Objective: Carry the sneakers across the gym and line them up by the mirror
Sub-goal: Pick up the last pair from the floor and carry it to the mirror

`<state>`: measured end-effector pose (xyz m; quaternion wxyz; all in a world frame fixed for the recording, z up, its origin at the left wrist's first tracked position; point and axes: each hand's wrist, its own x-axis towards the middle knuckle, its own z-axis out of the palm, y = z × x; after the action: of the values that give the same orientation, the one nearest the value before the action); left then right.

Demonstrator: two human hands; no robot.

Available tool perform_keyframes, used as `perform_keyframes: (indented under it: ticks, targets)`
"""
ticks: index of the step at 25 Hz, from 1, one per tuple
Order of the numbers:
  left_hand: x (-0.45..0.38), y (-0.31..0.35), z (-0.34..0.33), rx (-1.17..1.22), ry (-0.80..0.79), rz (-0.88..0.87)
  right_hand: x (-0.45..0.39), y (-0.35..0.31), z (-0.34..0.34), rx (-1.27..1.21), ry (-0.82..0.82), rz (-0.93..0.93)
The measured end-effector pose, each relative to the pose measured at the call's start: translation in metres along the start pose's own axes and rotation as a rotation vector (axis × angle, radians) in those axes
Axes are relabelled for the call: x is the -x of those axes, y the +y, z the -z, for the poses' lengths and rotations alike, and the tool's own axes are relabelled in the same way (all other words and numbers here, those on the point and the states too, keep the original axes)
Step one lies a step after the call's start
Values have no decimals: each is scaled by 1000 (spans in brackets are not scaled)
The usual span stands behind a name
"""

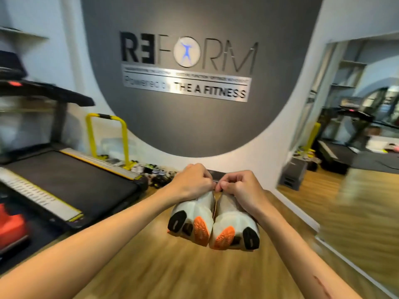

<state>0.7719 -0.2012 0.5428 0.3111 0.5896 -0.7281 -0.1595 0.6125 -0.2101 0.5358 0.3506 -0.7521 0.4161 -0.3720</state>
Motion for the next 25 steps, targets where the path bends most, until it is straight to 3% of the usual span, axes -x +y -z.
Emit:
perform_keyframes:
  ticks: [7, 13, 19, 25]
  targets:
    - [60, -175, 163, -169, 183, 303, -111, -91, -213, -55, -323, 181]
    - [146, -316, 267, -201, 372, 648, -194, -150, -410, -69, -735, 385]
    - [225, -403, 351, -338, 521, 933, -242, -228, -580, -31, -1091, 614]
    - [321, -490, 430, -341, 649, 1125, -241, -307, -748, 6, -1303, 789]
